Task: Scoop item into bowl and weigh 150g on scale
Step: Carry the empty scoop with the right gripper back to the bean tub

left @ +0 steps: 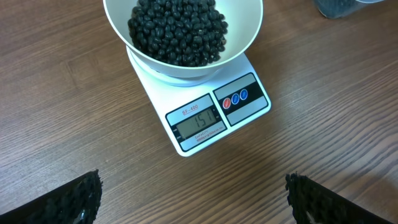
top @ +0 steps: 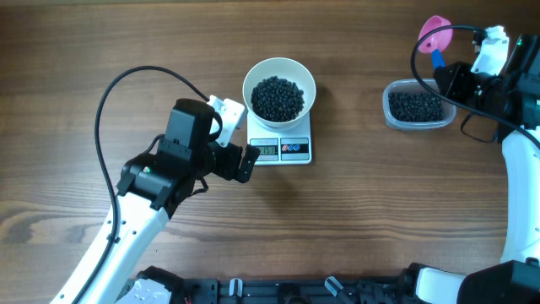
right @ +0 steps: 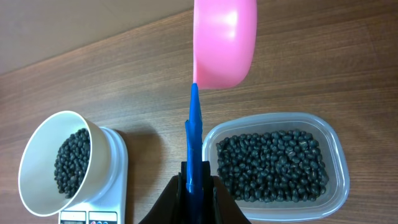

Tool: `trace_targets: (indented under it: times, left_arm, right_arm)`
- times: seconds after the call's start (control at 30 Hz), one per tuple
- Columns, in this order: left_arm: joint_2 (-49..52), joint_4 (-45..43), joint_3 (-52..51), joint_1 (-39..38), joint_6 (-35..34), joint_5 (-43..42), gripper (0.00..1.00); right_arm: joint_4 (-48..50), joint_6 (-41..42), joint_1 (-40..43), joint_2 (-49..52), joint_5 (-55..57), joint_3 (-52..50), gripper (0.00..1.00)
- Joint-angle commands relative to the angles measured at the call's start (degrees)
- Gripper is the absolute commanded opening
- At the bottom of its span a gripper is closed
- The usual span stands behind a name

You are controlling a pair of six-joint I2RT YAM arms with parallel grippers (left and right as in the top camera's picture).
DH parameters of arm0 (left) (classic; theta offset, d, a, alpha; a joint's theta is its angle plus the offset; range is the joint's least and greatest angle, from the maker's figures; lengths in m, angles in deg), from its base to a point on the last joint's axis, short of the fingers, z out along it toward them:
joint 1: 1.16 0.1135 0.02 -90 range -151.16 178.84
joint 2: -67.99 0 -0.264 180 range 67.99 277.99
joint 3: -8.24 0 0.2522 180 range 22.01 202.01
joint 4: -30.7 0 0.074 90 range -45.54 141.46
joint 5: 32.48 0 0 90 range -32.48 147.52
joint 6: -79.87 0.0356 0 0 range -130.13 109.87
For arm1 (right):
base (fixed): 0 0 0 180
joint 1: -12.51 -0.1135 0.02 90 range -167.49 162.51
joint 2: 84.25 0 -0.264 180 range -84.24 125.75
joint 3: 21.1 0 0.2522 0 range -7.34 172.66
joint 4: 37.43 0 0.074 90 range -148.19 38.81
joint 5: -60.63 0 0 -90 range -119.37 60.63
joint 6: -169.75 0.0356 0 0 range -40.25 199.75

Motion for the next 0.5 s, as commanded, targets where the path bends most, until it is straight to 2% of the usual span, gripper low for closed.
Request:
trace_targets:
  times: [0.0,0.47]
  left_arm:
    - [0.1,-0.2,-0.3,-0.3,0.1,-0.9,1.0]
    - [0.1,-0.2,-0.3,-0.3,0.1,-0.9,1.0]
  right_arm:
    - [0.0,0.4,0.1,-1.4,-1.1,0.4,0.04]
    - [0.7,0.5,0.1,-1.4,-9.2,0.4,0.04]
